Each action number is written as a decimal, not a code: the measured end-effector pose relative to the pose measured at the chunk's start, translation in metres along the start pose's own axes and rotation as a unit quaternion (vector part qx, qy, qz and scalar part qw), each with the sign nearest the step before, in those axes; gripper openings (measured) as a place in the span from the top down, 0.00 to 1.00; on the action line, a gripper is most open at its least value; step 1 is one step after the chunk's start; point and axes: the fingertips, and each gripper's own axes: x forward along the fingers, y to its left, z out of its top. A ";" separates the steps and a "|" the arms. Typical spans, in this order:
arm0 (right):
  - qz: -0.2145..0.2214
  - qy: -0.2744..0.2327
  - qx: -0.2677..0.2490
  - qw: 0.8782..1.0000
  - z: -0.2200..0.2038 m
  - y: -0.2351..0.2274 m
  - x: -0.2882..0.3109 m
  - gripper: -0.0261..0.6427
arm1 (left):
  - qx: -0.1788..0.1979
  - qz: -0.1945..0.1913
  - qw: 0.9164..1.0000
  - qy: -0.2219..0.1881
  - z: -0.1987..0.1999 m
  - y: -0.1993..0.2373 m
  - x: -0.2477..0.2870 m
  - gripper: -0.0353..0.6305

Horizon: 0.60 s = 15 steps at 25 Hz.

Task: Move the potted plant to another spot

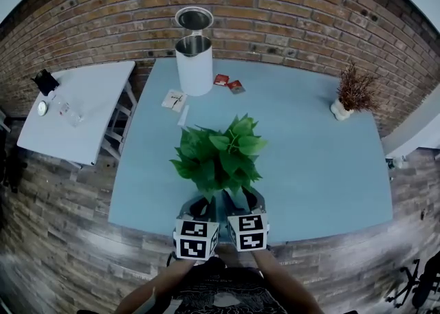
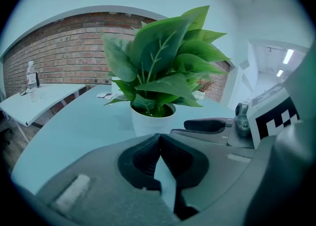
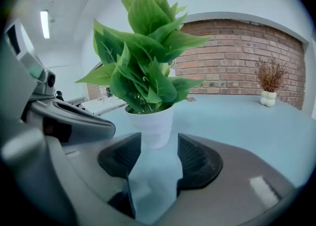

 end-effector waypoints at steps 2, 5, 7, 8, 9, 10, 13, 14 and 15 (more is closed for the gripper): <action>0.000 -0.003 0.000 1.000 0.001 -0.005 -0.009 0.63 | 0.000 -0.001 1.000 -0.003 0.001 -0.011 0.000 0.95; -0.002 -0.006 0.000 1.000 -0.001 -0.015 -0.024 0.66 | 0.002 -0.003 1.000 -0.007 0.003 -0.028 0.000 0.95; -0.003 -0.008 -0.001 1.000 -0.001 -0.022 -0.033 0.69 | 0.004 -0.005 1.000 -0.009 0.004 -0.039 0.000 0.95; -0.004 -0.009 -0.002 1.000 -0.001 -0.026 -0.038 0.70 | 0.005 -0.006 1.000 -0.010 0.004 -0.044 0.000 0.95; -0.004 -0.009 -0.002 1.000 -0.002 -0.029 -0.042 0.71 | 0.006 -0.006 1.000 -0.011 0.004 -0.049 0.000 0.95; -0.004 -0.008 -0.001 1.000 -0.004 -0.032 -0.046 0.72 | 0.006 -0.007 1.000 -0.011 0.004 -0.054 0.000 0.95; -0.004 -0.003 0.000 1.000 -0.008 -0.041 -0.059 0.78 | 0.008 -0.012 1.000 -0.013 0.004 -0.070 0.001 0.95; -0.004 -0.003 0.000 1.000 -0.009 -0.043 -0.064 0.79 | 0.009 -0.014 1.000 -0.014 0.004 -0.076 0.002 0.95; -0.005 -0.003 0.000 1.000 -0.010 -0.046 -0.068 0.80 | 0.010 -0.016 1.000 -0.014 0.005 -0.081 0.003 0.95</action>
